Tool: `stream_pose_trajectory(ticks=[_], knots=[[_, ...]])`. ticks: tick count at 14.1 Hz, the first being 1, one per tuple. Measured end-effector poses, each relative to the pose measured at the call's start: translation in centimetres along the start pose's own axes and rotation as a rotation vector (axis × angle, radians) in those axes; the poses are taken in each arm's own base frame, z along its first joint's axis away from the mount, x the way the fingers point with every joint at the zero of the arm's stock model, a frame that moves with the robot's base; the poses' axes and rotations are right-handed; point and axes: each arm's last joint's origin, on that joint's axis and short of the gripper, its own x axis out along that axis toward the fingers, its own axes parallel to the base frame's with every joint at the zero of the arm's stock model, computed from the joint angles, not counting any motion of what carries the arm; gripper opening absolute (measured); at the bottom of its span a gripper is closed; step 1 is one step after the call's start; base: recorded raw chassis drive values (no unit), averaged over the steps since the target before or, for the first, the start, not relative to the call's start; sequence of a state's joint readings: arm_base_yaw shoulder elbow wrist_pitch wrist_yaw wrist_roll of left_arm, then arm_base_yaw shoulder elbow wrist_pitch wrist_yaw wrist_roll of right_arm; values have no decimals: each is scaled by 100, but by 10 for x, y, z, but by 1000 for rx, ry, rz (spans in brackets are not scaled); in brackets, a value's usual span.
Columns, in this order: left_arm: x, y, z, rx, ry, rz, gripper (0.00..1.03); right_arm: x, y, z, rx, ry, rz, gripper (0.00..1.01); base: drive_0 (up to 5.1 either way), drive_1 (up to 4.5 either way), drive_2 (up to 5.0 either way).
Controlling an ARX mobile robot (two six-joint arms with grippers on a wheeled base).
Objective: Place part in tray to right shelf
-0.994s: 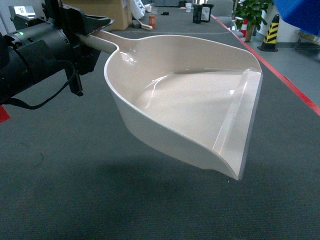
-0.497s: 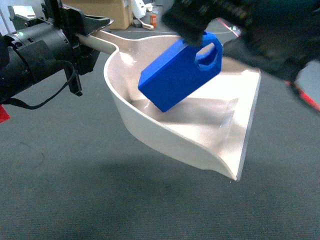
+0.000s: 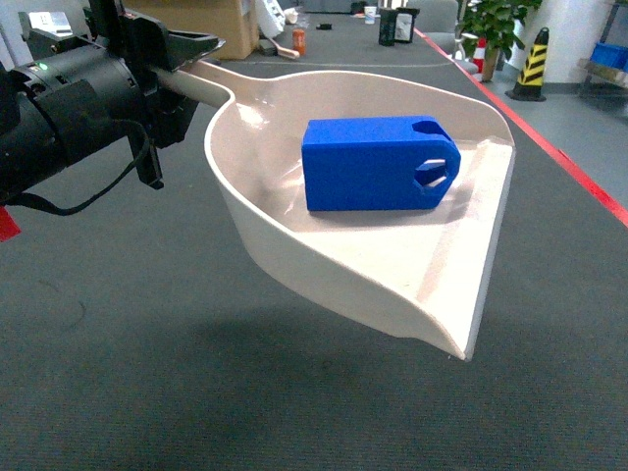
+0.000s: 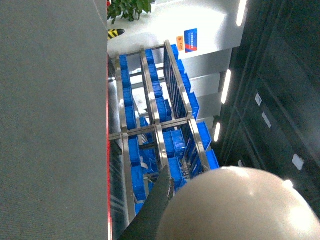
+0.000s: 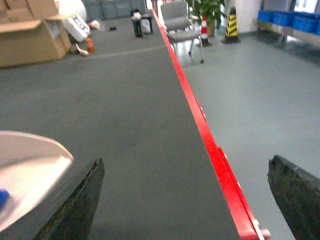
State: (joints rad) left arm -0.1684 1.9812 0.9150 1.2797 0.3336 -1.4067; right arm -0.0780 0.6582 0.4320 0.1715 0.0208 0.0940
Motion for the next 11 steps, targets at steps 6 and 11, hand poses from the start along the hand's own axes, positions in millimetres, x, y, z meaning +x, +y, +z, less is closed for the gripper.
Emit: stream_pose_trajectory(ticks=[6, 11], knots=[[-1, 0, 2, 1, -8, 1, 12, -5, -3, 1, -43, -24, 22, 98, 78, -46, -46], [0, 0, 0, 0, 1, -1, 12, -5, -3, 1, -43, -22, 21, 98, 467, -274, -274]])
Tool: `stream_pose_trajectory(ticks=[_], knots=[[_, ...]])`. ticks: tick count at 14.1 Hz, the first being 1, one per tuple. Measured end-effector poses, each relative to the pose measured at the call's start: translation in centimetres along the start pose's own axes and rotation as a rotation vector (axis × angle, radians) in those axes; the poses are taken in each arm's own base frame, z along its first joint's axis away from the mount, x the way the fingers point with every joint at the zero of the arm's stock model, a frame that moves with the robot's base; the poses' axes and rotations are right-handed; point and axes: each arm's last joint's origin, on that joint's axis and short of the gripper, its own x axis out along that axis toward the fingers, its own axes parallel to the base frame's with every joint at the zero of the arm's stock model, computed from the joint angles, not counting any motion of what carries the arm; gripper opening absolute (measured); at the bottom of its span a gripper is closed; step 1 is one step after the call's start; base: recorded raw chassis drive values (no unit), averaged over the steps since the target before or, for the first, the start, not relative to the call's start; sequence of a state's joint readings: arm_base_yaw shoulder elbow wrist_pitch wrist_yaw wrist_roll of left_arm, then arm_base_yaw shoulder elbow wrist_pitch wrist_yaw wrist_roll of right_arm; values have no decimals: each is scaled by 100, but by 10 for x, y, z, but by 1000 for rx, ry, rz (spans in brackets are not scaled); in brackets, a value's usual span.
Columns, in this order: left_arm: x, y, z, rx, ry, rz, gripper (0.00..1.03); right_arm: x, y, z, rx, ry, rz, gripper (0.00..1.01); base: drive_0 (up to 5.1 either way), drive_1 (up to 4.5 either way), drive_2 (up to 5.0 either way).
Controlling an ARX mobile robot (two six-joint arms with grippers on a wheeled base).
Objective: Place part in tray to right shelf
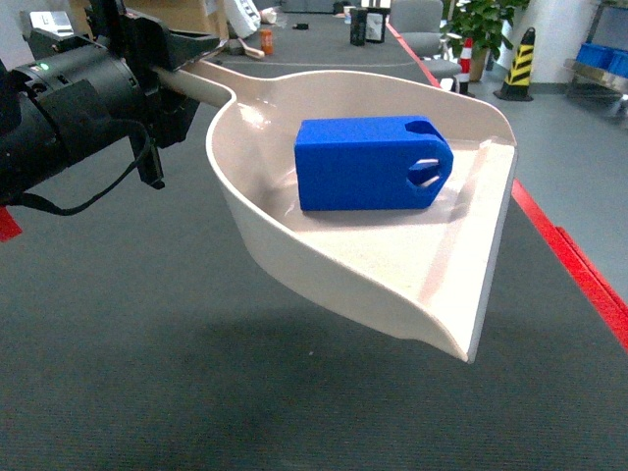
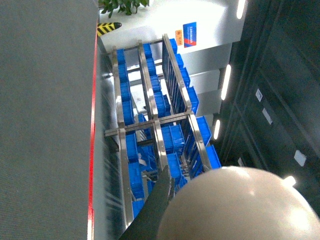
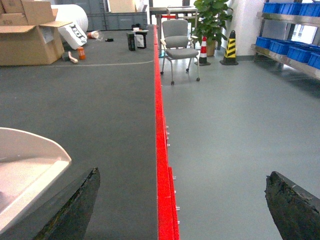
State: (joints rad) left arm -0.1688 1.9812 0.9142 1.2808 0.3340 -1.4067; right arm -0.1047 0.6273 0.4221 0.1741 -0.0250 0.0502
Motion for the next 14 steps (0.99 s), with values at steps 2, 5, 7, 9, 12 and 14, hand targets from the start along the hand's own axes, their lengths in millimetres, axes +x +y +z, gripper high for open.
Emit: stream_pose_trajectory(ticks=[2, 5, 7, 9, 12, 14], knots=[[0, -1, 0, 2, -2, -5, 12, 0, 0, 0, 0, 1, 0, 98, 467, -274, -274], [0, -1, 0, 2, -1, -6, 12, 0, 0, 0, 0, 0, 1, 98, 467, -274, -274], [0, -1, 0, -1, 1, 2, 12, 0, 0, 0, 0, -3, 1, 98, 467, -274, -274], [0, -2, 0, 2, -1, -6, 12, 0, 0, 0, 0, 1, 0, 98, 467, -274, -274], [0, -2, 0, 2, -1, -8, 12, 0, 0, 0, 0, -5, 1, 98, 467, -274, -274], [0, -1, 0, 0, -1, 2, 12, 0, 0, 0, 0, 0, 1, 98, 467, -274, -274]])
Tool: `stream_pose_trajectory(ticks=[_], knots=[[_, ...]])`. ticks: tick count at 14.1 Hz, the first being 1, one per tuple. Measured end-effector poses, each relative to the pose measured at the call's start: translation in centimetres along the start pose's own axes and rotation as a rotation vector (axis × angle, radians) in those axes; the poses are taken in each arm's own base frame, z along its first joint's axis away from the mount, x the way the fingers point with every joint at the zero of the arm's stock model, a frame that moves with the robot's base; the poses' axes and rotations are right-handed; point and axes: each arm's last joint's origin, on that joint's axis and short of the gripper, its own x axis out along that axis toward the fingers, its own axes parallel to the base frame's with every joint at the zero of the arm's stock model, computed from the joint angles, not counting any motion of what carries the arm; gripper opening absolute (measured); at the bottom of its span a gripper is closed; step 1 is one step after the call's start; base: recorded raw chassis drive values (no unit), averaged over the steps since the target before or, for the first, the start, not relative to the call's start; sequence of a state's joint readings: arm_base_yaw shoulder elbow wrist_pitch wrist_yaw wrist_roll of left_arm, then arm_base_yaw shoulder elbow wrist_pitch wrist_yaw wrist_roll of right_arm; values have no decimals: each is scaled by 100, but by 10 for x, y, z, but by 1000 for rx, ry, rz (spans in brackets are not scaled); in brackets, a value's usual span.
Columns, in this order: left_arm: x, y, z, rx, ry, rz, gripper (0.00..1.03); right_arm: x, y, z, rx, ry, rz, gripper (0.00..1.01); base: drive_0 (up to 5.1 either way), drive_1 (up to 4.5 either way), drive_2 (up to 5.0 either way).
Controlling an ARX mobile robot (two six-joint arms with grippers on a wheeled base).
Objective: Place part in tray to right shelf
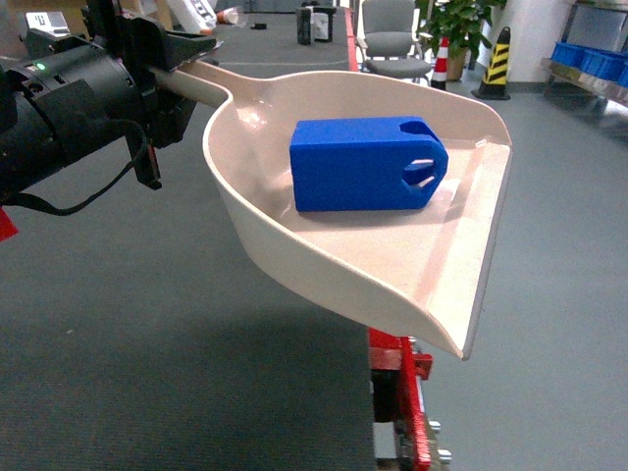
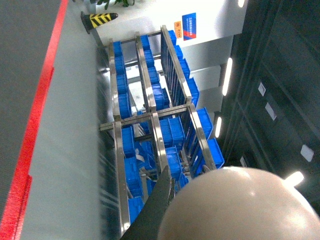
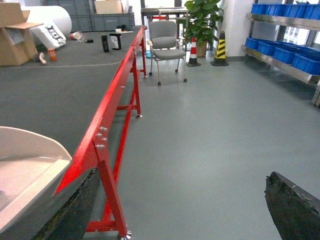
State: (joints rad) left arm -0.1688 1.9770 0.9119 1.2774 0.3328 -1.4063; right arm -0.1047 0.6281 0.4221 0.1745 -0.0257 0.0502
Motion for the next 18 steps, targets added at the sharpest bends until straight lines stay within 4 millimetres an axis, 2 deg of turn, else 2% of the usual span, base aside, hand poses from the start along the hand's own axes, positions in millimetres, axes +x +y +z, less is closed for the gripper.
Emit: stream_pose_trajectory(ticks=[18], knots=[[0, 0, 0, 1, -1, -3, 12, 0, 0, 1, 0, -5, 0, 98, 482, -340, -154]])
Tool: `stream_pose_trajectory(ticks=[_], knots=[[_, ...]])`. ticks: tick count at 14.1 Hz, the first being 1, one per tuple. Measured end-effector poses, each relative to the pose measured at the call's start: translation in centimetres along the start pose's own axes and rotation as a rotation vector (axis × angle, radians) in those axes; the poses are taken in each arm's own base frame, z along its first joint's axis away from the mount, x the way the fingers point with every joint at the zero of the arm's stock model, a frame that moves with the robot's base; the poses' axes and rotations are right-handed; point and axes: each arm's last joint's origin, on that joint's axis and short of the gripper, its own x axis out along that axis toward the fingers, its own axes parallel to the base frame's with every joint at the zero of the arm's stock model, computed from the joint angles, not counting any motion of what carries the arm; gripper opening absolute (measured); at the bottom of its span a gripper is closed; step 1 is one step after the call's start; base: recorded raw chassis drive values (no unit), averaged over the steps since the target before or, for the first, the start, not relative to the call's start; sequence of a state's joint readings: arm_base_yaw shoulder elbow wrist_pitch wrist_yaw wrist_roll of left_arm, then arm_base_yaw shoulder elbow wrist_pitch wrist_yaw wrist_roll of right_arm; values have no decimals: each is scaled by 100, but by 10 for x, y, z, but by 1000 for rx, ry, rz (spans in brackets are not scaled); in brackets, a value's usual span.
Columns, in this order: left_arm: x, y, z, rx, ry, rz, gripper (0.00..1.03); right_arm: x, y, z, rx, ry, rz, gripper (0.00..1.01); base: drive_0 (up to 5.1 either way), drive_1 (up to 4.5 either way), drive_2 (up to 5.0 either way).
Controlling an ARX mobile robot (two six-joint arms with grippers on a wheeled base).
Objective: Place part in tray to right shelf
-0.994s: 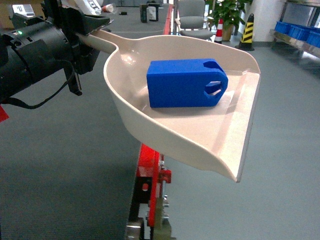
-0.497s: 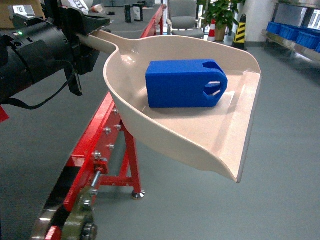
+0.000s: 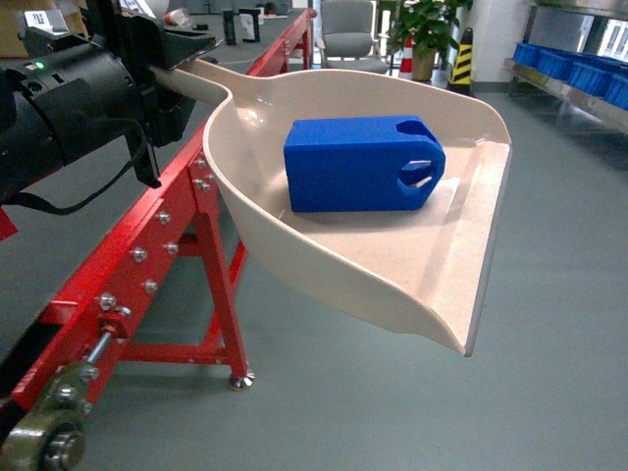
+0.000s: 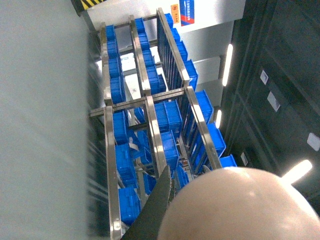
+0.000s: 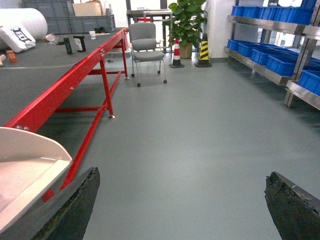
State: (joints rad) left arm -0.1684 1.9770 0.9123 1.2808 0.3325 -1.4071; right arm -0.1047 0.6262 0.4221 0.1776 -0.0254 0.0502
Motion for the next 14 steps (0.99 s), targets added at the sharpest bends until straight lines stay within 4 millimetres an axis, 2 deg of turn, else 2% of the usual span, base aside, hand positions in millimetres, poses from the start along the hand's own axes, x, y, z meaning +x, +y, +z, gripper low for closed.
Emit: stream_pose_trajectory(ticks=[14], knots=[[0, 0, -1, -1, 4, 1, 12, 0, 0, 0, 0, 1, -1, 98, 484, -348, -139]])
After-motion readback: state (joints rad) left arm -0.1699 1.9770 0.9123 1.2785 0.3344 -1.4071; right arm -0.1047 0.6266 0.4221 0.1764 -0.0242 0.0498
